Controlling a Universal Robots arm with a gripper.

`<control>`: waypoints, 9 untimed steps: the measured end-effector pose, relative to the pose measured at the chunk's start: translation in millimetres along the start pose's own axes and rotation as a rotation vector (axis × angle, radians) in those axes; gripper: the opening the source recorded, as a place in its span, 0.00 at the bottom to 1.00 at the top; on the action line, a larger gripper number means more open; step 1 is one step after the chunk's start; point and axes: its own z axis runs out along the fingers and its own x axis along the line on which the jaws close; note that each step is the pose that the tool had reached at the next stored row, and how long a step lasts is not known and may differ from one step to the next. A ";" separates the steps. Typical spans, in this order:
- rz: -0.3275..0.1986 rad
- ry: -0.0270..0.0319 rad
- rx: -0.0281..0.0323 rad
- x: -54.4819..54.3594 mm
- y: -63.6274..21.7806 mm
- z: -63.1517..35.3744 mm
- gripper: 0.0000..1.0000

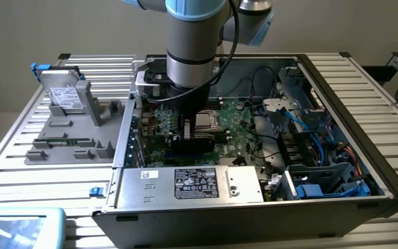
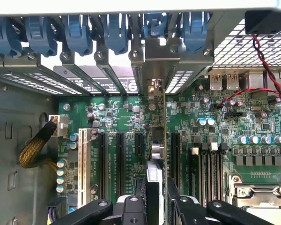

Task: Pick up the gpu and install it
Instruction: 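Insert the gpu into the slot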

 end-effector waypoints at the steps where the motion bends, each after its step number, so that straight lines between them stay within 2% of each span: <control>1: 0.000 0.0003 0.0000 0.0 0.0 0.2 0.28; 9: 0.000 0.0021 0.0001 0.0 0.0 0.7 0.28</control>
